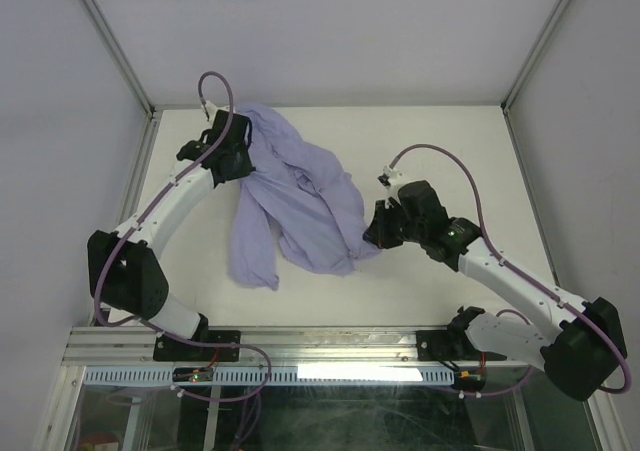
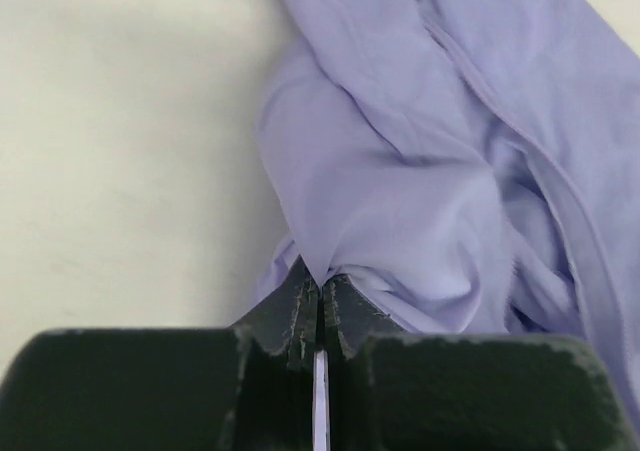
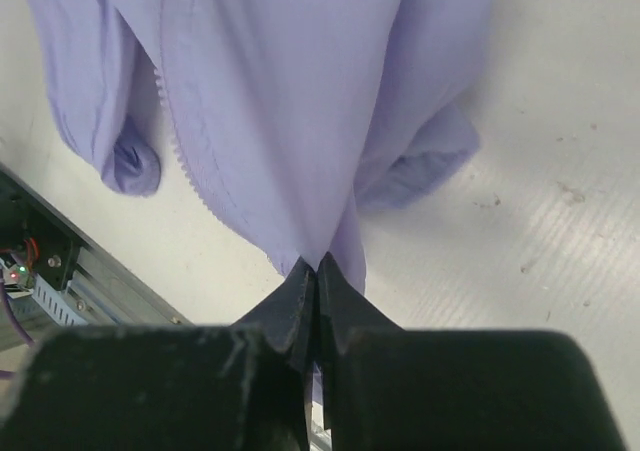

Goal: Zip up the jacket

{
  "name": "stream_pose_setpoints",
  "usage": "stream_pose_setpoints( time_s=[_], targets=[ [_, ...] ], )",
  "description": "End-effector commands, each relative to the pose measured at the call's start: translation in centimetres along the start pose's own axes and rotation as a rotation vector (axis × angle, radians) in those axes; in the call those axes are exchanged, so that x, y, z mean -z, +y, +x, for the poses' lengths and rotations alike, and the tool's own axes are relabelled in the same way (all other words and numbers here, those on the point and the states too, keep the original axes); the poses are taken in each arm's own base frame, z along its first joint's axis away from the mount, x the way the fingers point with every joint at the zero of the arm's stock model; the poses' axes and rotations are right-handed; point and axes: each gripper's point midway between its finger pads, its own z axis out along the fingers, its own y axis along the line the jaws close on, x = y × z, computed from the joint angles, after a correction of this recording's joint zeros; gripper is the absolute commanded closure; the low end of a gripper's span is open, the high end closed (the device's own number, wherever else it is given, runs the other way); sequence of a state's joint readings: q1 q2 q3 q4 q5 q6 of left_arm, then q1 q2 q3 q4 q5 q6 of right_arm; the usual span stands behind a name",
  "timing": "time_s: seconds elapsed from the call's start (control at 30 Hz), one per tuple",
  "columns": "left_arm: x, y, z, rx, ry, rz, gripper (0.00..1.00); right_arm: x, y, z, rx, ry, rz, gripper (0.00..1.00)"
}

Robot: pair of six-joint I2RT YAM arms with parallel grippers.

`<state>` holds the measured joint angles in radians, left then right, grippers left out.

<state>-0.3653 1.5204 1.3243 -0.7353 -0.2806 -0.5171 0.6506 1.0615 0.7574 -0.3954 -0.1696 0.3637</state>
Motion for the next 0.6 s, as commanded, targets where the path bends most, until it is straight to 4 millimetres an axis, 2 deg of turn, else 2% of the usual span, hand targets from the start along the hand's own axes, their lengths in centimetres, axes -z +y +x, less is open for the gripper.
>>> stream_pose_setpoints(
  time_s=[0.0, 0.13, 0.2, 0.23, 0.27, 0.3, 0.33, 0.4, 0.5, 0.57],
  targets=[
    [-1.1, 6.6, -5.9, -0.157, -0.139, -0.262, 1.0, -0.3, 0.1, 1.0, -0.007, 0.053, -0.02, 1.0],
    [-3.8, 7.0, -6.2, -0.198, -0.13, -0.285, 0.95, -1.4, 0.6, 1.4, -0.031, 0.079, -0.053, 1.0],
    [-4.9, 6.7, -5.7, -0.197, -0.117, -0.274, 0.88, -2.0, 0.4, 1.8, -0.047, 0.093, -0.048, 1.0],
    [-5.3, 6.6, -5.4, -0.195, -0.106, -0.268, 0.78, -2.2, 0.4, 2.0, -0.054, 0.097, -0.048, 1.0],
    [-5.5, 6.5, -5.1, -0.186, -0.096, -0.263, 0.72, -2.4, 0.3, 2.2, -0.06, 0.104, -0.049, 1.0],
    [-5.5, 6.5, -4.8, -0.174, -0.088, -0.262, 0.59, -2.6, 0.4, 2.4, -0.065, 0.109, -0.056, 1.0],
    [-5.3, 6.5, -4.6, -0.159, -0.084, -0.263, 0.49, -2.8, 0.4, 2.6, -0.07, 0.117, -0.063, 1.0],
    [-4.0, 6.4, -4.4, -0.127, -0.081, -0.248, 0.39, -3.1, 0.6, 3.0, -0.081, 0.13, -0.075, 1.0],
    [-1.2, 5.2, -3.7, -0.074, -0.064, -0.189, 0.32, -3.6, 0.2, 3.6, -0.097, 0.153, -0.057, 1.0],
    [0.8, 3.2, -2.2, -0.052, -0.041, -0.131, 0.3, -3.8, -0.2, 3.9, -0.104, 0.158, -0.041, 1.0]
  ],
)
